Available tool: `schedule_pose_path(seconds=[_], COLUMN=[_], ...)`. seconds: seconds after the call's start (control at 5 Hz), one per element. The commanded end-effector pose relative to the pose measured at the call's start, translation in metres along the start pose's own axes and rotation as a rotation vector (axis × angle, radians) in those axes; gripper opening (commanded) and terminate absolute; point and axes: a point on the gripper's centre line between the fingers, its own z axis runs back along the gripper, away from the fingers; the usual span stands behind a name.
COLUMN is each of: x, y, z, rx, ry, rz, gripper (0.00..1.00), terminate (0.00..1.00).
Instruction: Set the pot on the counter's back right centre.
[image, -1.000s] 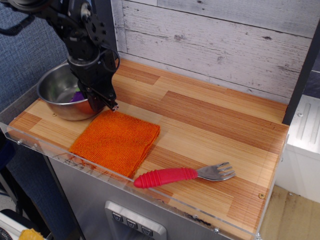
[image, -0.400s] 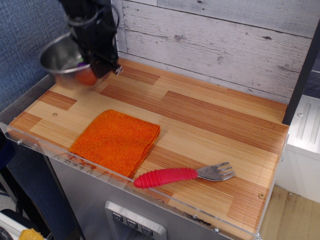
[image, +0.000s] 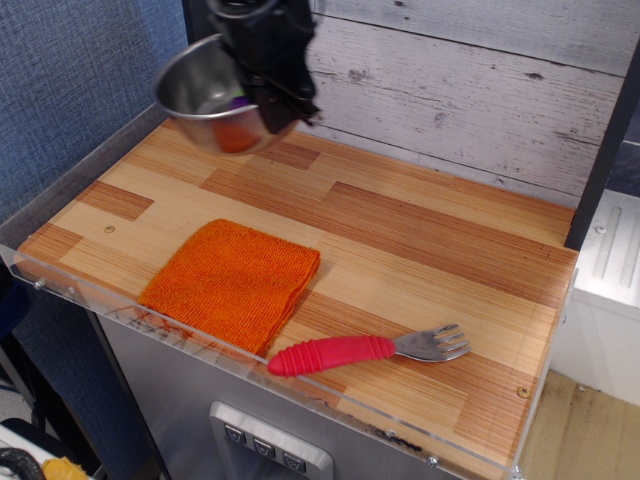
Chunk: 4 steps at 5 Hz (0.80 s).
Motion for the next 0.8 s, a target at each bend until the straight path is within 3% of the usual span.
schedule_pose_path(seconds=[0.0,0.6], x=[0.022,0.018], y=[-0.043,-0.099], z=[0.021,-0.006], rx=[-0.018,-0.12], ry=[-0.085,-0.053], rz=[-0.162,-0.37], gripper=[0.0,0.0], terminate=[0.0,0.0])
